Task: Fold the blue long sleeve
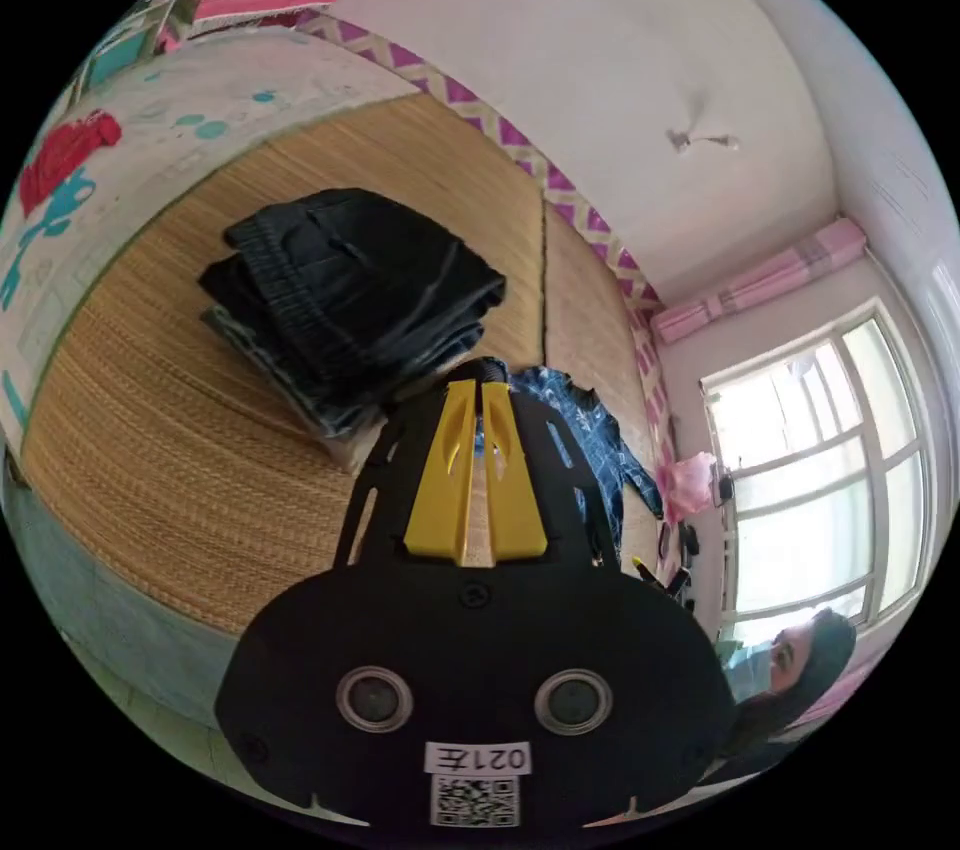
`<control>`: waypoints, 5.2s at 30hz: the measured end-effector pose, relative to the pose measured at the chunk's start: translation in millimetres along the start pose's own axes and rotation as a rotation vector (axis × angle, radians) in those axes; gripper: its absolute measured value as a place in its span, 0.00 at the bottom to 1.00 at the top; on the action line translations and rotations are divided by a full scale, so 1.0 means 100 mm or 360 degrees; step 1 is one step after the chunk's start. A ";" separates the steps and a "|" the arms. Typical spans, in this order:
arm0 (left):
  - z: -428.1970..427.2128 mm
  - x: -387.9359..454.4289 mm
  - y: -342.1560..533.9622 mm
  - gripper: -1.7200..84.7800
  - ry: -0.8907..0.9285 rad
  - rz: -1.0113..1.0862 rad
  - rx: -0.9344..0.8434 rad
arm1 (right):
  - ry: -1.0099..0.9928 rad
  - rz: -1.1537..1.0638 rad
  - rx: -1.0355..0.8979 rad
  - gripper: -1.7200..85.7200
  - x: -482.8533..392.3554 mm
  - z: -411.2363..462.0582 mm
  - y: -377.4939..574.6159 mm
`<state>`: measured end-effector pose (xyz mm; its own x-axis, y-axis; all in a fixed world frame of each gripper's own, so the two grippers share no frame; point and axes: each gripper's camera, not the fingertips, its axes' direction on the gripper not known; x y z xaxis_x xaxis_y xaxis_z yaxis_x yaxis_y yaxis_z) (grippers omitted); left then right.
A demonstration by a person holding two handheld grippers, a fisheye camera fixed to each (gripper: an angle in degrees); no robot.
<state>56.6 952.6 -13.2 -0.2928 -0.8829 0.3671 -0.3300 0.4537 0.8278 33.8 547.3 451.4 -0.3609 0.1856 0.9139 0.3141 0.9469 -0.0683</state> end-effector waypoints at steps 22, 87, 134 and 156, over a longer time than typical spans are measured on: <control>5.30 3.58 0.11 0.01 0.0363 -0.0106 -0.0459 | -0.0387 0.0091 0.0378 0.02 0.68 -0.81 0.78; 5.82 2.04 1.26 0.05 0.0563 0.0188 -0.0597 | 0.0990 -0.1251 -0.0630 0.01 -2.93 2.25 -3.65; 5.93 2.41 2.13 0.02 0.0531 0.0235 -0.0511 | 0.1309 -0.1865 -0.1008 0.02 -2.67 2.97 -3.63; 5.97 2.40 2.22 0.02 0.0558 0.0289 -0.0492 | 0.0365 0.0695 0.0235 0.14 1.30 -1.11 -2.11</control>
<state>-622.3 913.8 5.0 0.0157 -0.8046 0.5936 -0.0049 0.5936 0.8047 18.0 342.5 629.6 -0.0168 0.5254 0.8507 0.2595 0.8240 -0.5037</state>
